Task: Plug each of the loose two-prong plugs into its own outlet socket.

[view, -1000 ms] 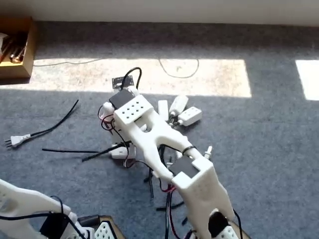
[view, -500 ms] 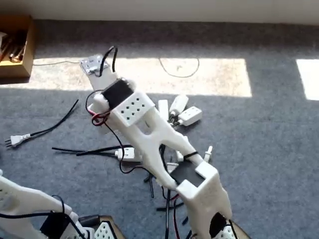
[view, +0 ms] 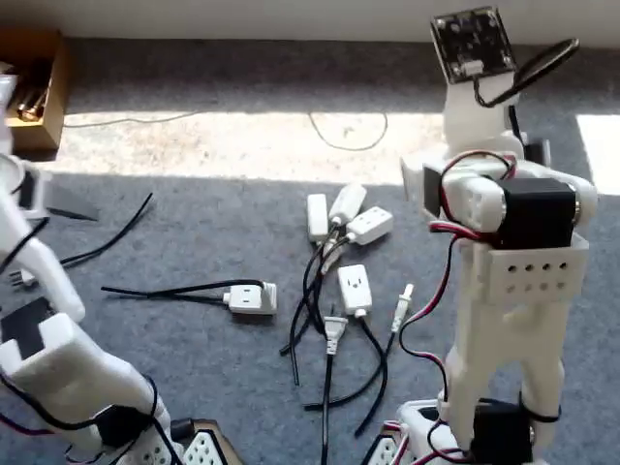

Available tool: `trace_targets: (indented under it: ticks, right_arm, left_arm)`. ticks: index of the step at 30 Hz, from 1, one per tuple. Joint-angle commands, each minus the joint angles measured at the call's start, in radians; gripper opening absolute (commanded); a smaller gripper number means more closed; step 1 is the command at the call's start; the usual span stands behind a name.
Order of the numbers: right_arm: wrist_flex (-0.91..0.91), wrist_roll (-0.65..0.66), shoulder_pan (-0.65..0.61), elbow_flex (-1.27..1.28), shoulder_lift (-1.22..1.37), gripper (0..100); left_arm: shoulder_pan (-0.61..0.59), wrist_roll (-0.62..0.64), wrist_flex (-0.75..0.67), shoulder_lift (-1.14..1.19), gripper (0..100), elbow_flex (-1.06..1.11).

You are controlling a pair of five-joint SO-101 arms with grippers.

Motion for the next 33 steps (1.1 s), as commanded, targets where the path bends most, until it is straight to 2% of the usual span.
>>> trace_targets:
  ticks: [1, 6, 11, 16, 23, 27, 31, 33]
  right_arm:
    - [-0.259, 0.077, 0.101, 0.529, -0.173, 49.5]
    - [-0.639, 0.098, 0.122, 1.158, -0.291, 49.5]
    - [-0.881, 0.094, 0.119, 1.428, -0.291, 49.5]
    - [-0.926, 0.095, 0.117, 1.458, -0.294, 49.5]
    - [-0.931, 0.095, 0.116, 1.488, -0.292, 49.5]
    - [-0.931, 0.097, 0.116, 1.497, -0.292, 49.5]
    - [-0.932, 0.097, 0.116, 1.495, -0.292, 49.5]
    - [-0.932, 0.097, 0.116, 1.497, -0.292, 49.5]
  left_arm:
    - [0.203, -0.081, 0.061, -0.079, 42, 0.022]
    - [0.406, -0.186, 0.061, -0.084, 42, 0.189]
    - [0.547, -0.256, 0.054, -0.156, 40, 0.272]
    - [0.676, -0.269, -0.089, -0.243, 38, 0.441]
    - [0.799, -0.273, -0.381, -0.255, 38, 0.851]
    - [0.797, -0.316, -0.503, -0.255, 38, 0.995]
    - [0.763, -0.318, -0.569, -0.255, 38, 1.043]
    - [0.753, -0.318, -0.589, -0.254, 34, 1.049]
